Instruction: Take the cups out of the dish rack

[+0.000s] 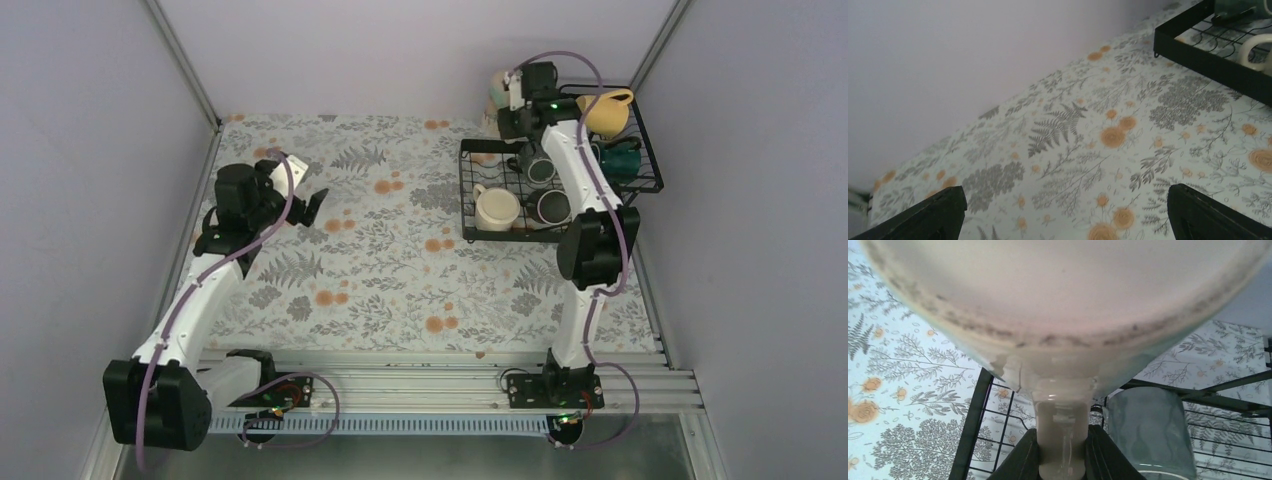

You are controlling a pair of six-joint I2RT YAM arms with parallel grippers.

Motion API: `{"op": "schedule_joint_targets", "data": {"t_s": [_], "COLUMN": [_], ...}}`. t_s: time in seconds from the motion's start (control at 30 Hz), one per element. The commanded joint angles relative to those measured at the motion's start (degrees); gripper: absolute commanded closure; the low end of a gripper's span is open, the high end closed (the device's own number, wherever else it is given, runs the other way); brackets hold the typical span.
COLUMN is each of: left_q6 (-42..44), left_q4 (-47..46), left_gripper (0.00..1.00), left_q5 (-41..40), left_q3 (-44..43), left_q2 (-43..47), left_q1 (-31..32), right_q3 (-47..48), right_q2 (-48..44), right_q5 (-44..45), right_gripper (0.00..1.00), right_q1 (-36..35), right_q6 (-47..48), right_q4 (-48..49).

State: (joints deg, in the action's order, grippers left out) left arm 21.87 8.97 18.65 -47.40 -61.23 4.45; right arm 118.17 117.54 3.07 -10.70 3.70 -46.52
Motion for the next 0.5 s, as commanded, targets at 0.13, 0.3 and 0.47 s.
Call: {"op": "schedule_joint_targets", "data": {"t_s": [0.13, 0.3, 0.47], "left_q6": [1.5, 3.8, 5.5], "left_q4": [-9.1, -21.2, -43.3], "left_gripper": [0.0, 0.0, 0.0], "left_q5": [-3.8, -10.1, -12.2], "left_q3": [-4.5, -2.3, 3.9], "left_q2": [-7.1, -8.8, -9.6], "left_q1": [8.2, 12.9, 16.1], "right_q3": [4.9, 6.6, 10.0], "right_q2": [-6.4, -8.0, -7.8], "right_q5": [-14.4, -28.0, -41.8], "right_gripper": [0.97, 0.97, 0.97], "right_q1": [1.0, 1.0, 1.4], "right_q6": [2.5, 3.6, 3.1], "right_q4": [0.2, -4.2, -9.8]}}
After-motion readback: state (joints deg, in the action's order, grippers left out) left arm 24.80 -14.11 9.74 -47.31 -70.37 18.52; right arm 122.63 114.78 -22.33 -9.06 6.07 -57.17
